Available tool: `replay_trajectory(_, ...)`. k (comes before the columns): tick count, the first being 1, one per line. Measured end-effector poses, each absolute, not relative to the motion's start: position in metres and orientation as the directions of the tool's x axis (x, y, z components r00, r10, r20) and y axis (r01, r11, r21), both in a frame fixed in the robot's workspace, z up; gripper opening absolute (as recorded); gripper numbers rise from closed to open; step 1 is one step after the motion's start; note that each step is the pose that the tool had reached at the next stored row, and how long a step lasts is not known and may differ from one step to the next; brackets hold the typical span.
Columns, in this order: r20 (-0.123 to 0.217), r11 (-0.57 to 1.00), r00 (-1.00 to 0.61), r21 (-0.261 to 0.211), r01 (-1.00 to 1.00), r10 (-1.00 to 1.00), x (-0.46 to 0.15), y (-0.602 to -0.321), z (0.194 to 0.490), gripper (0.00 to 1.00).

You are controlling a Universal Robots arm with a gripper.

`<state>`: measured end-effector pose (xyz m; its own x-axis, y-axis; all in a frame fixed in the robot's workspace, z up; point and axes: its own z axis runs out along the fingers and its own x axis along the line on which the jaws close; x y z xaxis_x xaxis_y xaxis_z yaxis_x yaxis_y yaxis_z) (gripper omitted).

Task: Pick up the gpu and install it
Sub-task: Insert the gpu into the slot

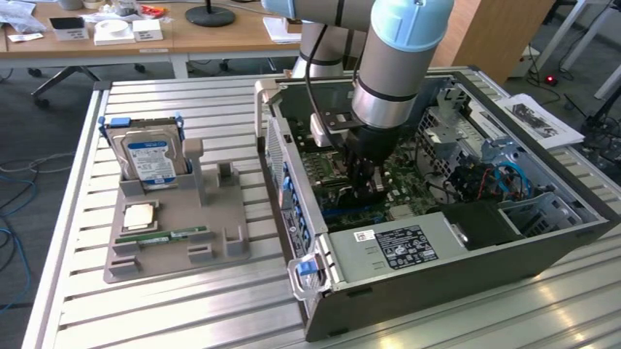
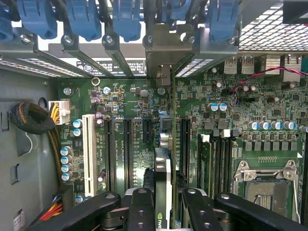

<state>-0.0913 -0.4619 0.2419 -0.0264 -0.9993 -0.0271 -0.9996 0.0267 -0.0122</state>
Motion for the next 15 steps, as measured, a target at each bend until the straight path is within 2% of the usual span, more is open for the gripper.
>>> replay_trajectory(15, -0.027, 0.027, -0.026, -0.012, -1.000, -0.999, -0.0921, -0.4619, 0.2414, 0.27)
